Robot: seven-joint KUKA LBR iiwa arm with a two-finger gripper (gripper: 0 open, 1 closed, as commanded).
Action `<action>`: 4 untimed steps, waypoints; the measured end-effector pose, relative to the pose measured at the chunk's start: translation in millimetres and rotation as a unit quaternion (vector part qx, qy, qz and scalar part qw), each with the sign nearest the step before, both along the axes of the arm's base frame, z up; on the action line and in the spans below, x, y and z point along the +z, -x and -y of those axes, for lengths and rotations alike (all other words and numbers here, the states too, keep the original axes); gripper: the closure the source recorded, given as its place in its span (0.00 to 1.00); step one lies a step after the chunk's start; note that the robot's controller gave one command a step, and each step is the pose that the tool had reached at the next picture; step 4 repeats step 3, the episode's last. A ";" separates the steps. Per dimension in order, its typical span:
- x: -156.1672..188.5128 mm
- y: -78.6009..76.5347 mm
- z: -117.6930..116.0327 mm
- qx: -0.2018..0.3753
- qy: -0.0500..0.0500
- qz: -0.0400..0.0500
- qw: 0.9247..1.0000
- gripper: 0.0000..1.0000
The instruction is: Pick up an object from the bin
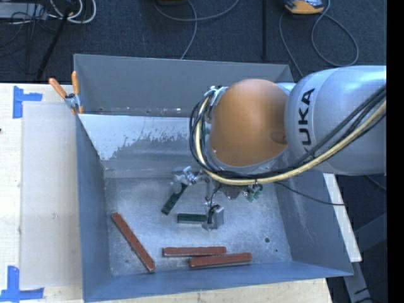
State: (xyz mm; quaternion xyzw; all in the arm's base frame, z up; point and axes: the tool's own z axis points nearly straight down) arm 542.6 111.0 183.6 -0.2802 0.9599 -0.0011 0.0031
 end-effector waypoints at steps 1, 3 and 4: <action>-112.1 -0.5 49.5 -0.119 0.000 -0.006 0.993 0.00; 91.0 -6.8 79.2 -0.133 -0.001 0.002 0.991 1.00; 91.0 -6.8 79.2 -0.133 -0.001 0.002 0.991 1.00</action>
Offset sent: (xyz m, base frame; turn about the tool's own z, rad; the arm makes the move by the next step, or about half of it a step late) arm 0.0021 -0.0486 -0.1087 0.2363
